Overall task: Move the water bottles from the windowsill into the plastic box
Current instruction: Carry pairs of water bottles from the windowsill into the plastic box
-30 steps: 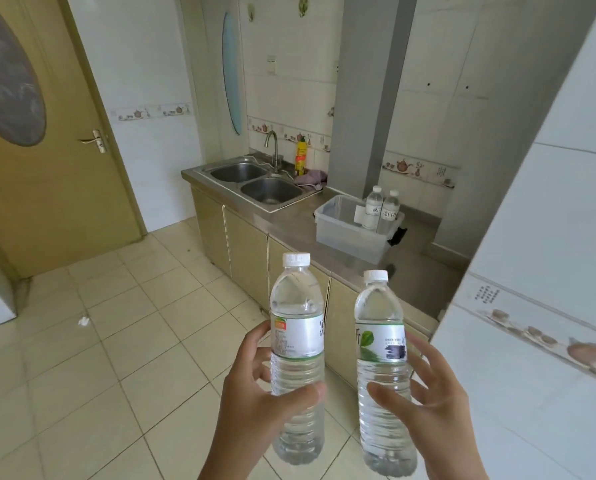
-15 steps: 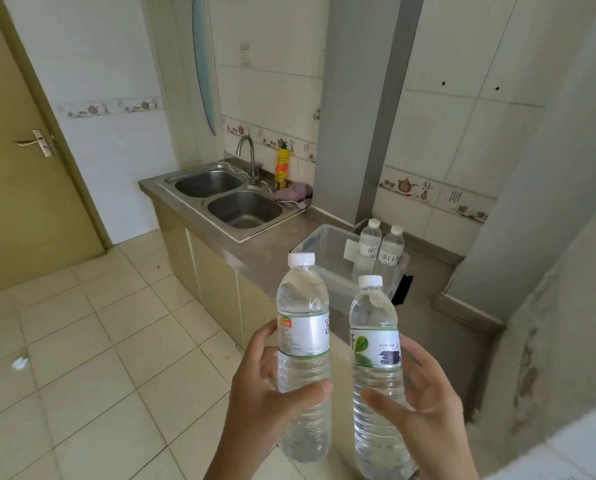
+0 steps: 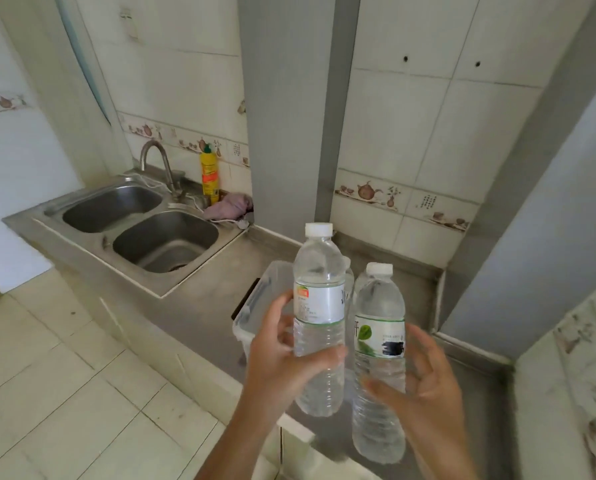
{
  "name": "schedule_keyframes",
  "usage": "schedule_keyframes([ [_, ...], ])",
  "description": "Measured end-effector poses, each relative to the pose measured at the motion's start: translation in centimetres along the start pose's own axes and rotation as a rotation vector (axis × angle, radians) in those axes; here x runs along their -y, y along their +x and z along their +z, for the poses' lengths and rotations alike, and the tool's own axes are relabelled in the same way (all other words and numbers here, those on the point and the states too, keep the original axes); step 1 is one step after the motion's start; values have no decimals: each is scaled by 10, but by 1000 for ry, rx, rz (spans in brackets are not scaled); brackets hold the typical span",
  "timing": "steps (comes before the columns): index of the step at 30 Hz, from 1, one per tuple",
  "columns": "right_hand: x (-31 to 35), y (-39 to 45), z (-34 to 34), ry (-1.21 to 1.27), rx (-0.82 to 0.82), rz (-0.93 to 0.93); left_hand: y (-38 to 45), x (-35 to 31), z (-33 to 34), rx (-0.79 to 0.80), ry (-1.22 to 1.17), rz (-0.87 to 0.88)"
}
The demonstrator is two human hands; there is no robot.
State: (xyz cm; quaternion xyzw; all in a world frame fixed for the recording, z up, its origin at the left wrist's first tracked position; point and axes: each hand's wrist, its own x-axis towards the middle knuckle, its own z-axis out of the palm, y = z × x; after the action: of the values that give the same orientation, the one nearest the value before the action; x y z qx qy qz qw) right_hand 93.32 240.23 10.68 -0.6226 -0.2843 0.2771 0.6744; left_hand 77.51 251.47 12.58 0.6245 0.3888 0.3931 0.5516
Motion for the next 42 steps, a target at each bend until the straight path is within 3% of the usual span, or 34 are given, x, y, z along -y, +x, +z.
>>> schedule_keyframes([
  [5,-8,62,23,-60,-73,-5,92,16,15,188,15,1],
  [13,-39,126,31,-177,-128,67,153,58,33,360,154,-21],
  [20,-70,152,33,-303,-133,64,167,91,50,313,268,-38],
  [28,-96,147,34,-468,-177,47,161,136,59,209,203,-156],
  [42,-100,140,25,-535,-91,59,163,146,64,291,301,-218],
])
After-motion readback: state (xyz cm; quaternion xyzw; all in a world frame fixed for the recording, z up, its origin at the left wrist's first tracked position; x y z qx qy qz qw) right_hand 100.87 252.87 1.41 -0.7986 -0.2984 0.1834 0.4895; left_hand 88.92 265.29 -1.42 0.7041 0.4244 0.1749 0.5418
